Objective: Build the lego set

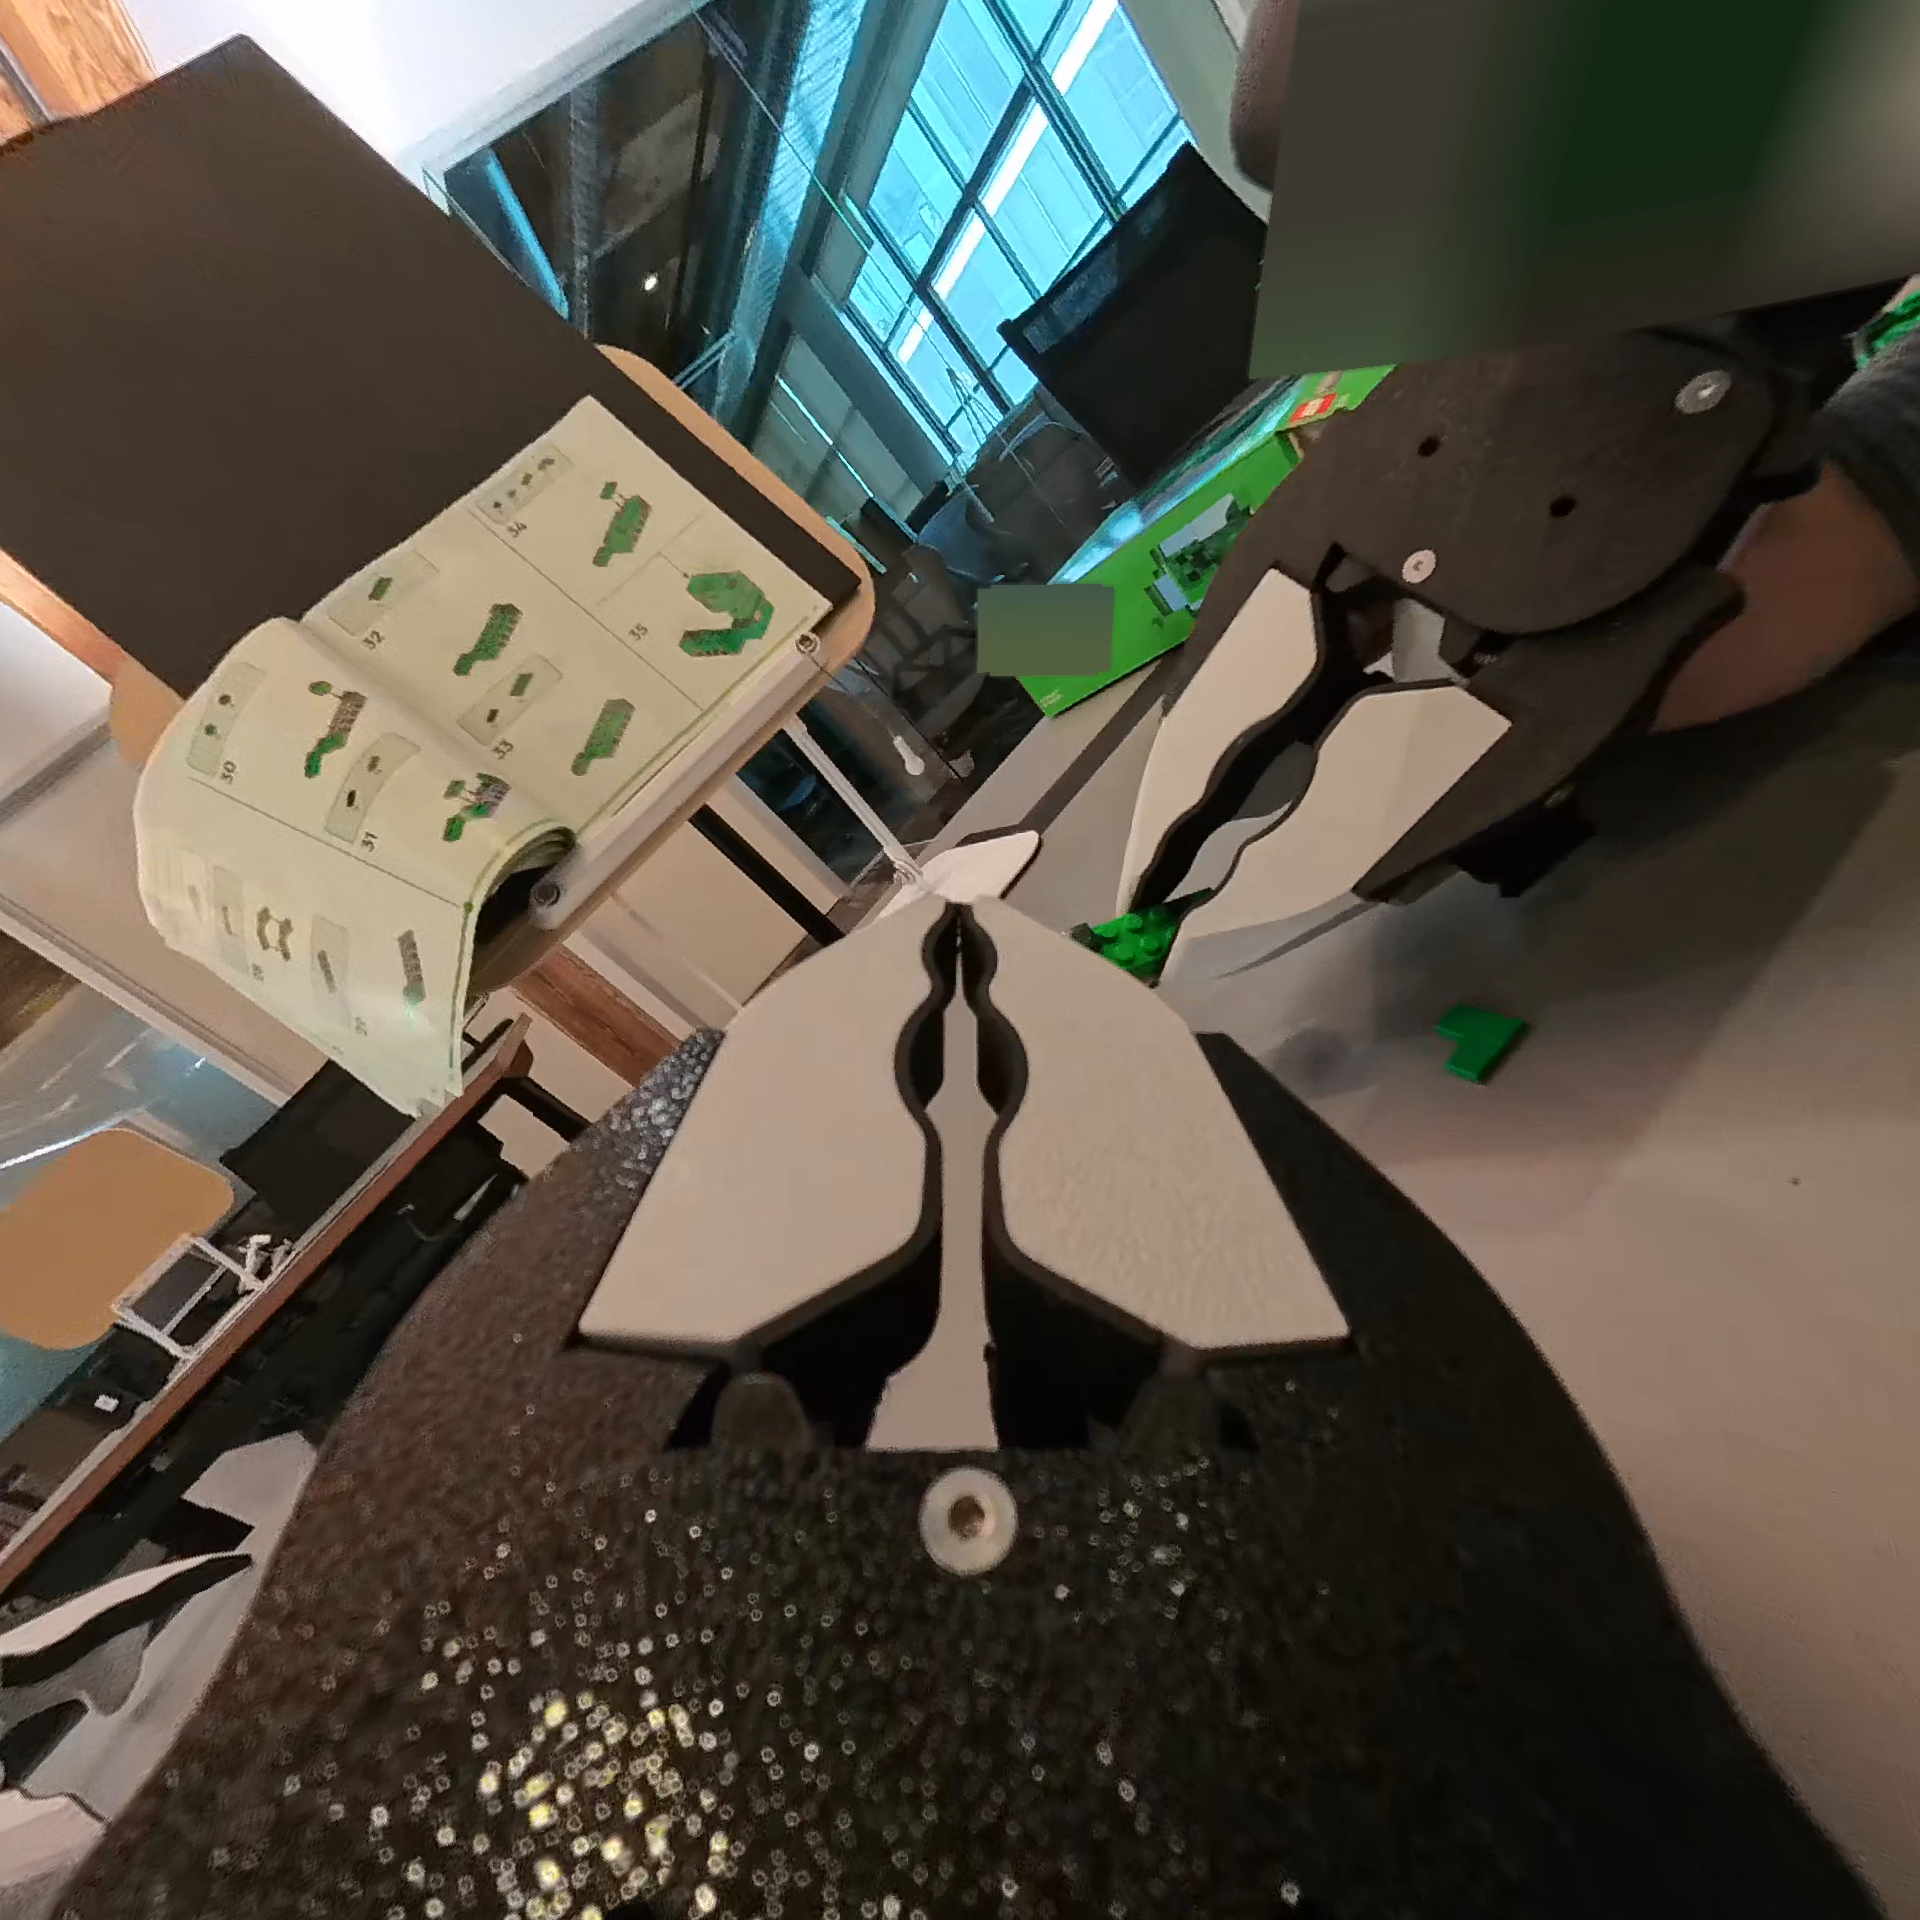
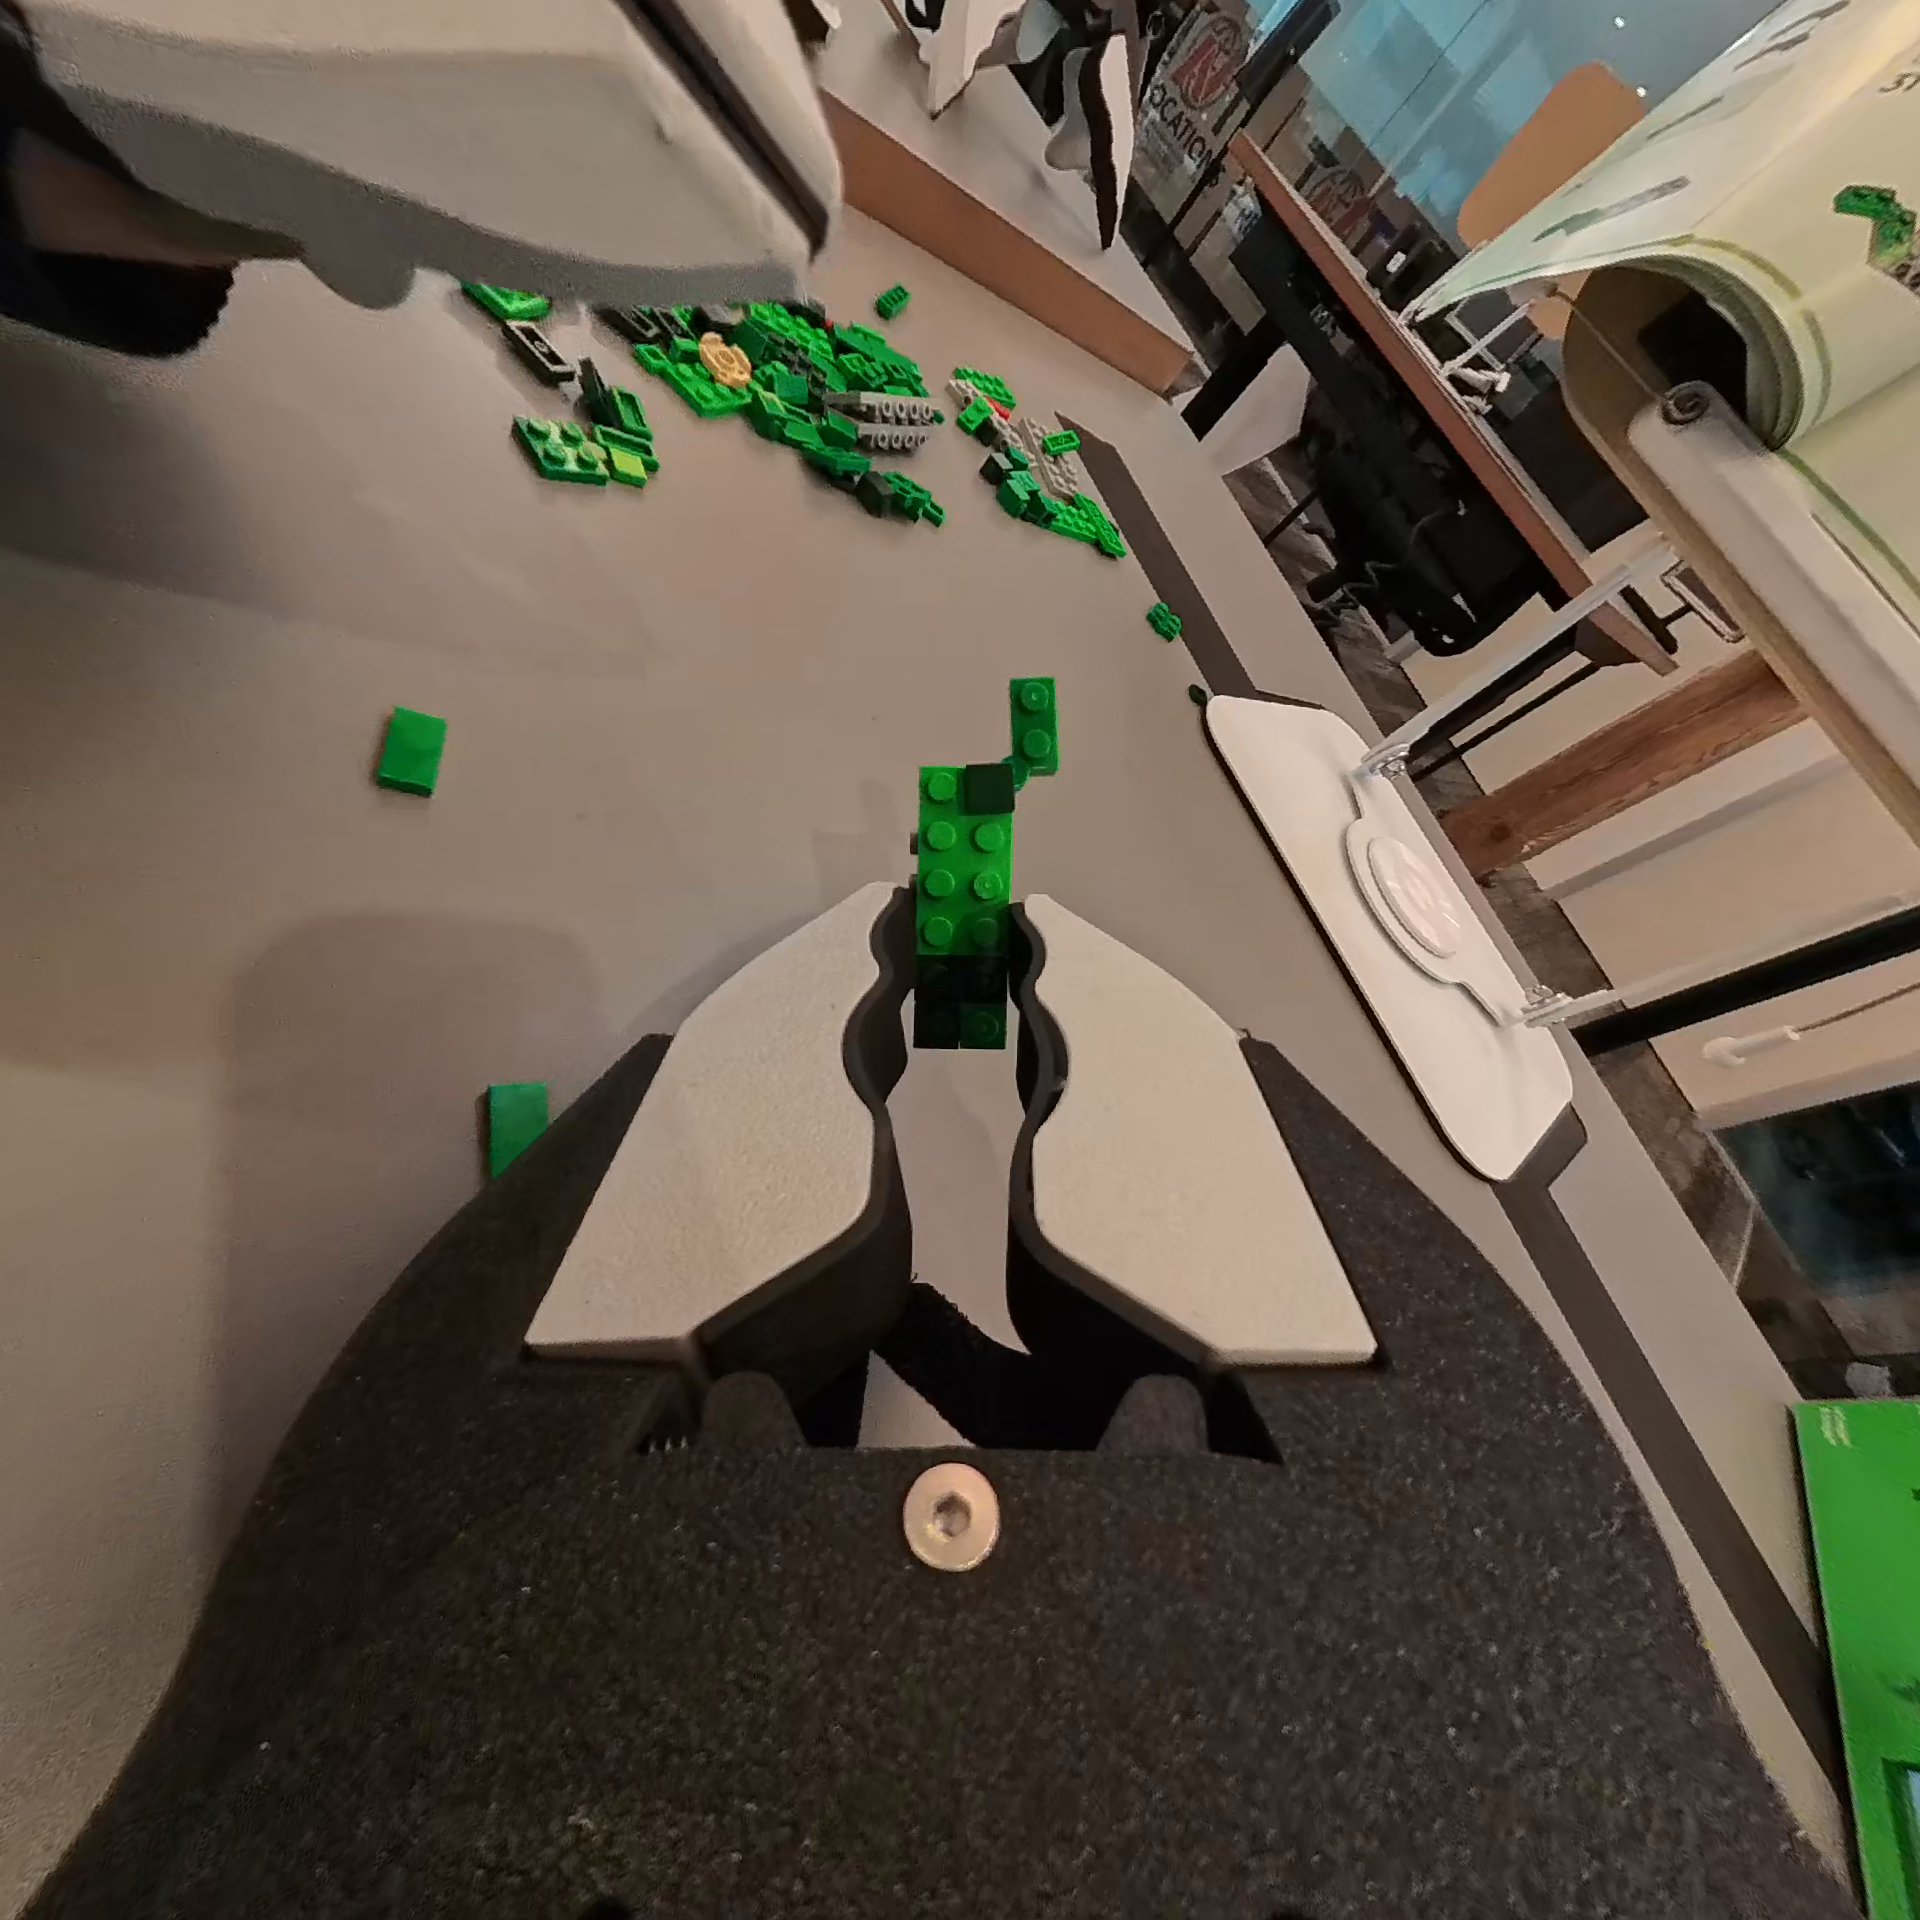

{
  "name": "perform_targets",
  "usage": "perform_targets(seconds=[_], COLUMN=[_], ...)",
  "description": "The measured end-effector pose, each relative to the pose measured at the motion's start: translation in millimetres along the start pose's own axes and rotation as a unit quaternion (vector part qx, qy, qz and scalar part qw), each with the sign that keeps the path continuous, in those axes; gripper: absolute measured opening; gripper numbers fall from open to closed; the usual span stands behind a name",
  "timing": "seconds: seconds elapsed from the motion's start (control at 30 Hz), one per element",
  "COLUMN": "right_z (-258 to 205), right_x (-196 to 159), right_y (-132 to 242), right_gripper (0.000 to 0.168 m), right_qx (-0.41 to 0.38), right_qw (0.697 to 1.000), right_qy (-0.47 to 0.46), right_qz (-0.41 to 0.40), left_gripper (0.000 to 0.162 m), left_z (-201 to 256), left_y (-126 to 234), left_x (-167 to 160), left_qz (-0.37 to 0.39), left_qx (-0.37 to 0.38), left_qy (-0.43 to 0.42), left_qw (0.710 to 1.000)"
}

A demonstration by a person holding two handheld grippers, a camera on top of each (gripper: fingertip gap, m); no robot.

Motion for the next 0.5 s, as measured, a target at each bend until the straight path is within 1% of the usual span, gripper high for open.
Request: perform_targets(seconds=[0.13,0.5], right_z=[-1.3,-2.7], right_x=[-0.1,-0.2], right_y=[-0.3,-0.8], right_gripper=[0.016,0.016], right_qx=[0.002,0.004], right_qw=[1.0,1.0], right_qy=[0.006,0.013], right_qz=[-0.002,-0.004], left_gripper=[0.0,0.0], left_z=[3.6,2.3], left_y=[-2.3,-3.1], left_x=[-1.3,-3.9], left_qz=[-0.008,-0.012], left_qx=[-0.01,-0.015], left_qy=[-0.008,0.01], left_qw=[1.0,1.0])
Point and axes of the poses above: each gripper's, where its closed fingertips meet, y back along the fingers, x out of its top, z = x × y across the jaws, the point moved 6 cm from there along y, back along the fingers, and after that the axes turned 1 degree about -x, right-handed, at the moved point
